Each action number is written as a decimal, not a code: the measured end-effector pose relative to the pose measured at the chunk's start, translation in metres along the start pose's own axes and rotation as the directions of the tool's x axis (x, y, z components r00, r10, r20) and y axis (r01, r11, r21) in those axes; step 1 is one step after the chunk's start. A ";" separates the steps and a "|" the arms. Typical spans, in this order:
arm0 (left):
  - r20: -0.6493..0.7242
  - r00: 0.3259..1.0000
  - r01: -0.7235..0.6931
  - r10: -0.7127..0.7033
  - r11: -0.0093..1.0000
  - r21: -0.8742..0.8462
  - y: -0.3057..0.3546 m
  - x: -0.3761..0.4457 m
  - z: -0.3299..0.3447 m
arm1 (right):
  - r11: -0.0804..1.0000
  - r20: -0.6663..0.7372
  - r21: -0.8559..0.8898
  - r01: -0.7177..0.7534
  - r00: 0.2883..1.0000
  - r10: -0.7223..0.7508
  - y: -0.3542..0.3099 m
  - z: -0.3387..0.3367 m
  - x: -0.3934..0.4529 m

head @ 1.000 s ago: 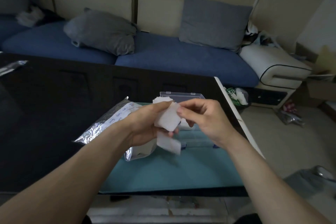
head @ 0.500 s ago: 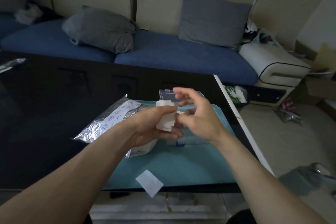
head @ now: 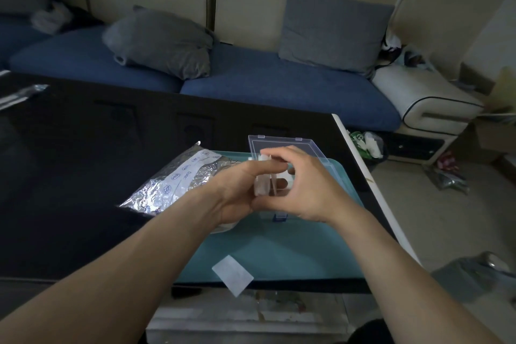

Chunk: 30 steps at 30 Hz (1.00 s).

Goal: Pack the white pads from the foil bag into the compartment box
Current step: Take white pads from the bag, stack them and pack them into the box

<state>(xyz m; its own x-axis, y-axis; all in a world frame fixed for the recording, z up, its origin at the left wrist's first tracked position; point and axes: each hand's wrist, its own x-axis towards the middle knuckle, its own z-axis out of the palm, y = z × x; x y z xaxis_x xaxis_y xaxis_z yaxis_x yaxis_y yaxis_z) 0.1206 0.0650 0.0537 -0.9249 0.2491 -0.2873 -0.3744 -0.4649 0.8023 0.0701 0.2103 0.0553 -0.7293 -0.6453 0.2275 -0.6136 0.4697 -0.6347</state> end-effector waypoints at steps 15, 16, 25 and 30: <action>-0.331 0.943 0.064 0.043 0.951 0.303 -0.008 0.002 -0.010 | 0.975 0.220 0.000 -0.220 0.951 0.215 0.007 -0.009 -0.013; -0.348 0.937 0.093 0.030 0.938 0.333 -0.009 0.002 -0.012 | 0.966 0.250 -0.007 -0.260 0.935 0.253 0.008 -0.011 -0.016; -0.334 0.940 0.189 -0.067 0.917 0.350 -0.018 -0.006 -0.014 | 0.984 0.612 -0.128 -0.125 0.771 0.178 -0.007 0.043 -0.053; -0.322 0.946 0.164 -0.038 0.912 0.376 -0.021 -0.012 -0.010 | 0.981 0.550 -0.162 0.105 0.835 0.002 -0.005 0.075 -0.055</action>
<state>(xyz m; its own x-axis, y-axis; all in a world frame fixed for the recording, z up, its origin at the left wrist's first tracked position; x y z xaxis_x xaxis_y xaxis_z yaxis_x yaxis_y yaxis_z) 0.1389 0.0631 0.0349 -0.8822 -0.0201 -0.4705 -0.4685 -0.0638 0.8812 0.1360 0.1984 -0.0090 -0.4436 -0.8695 -0.2173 -0.7274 0.4909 -0.4795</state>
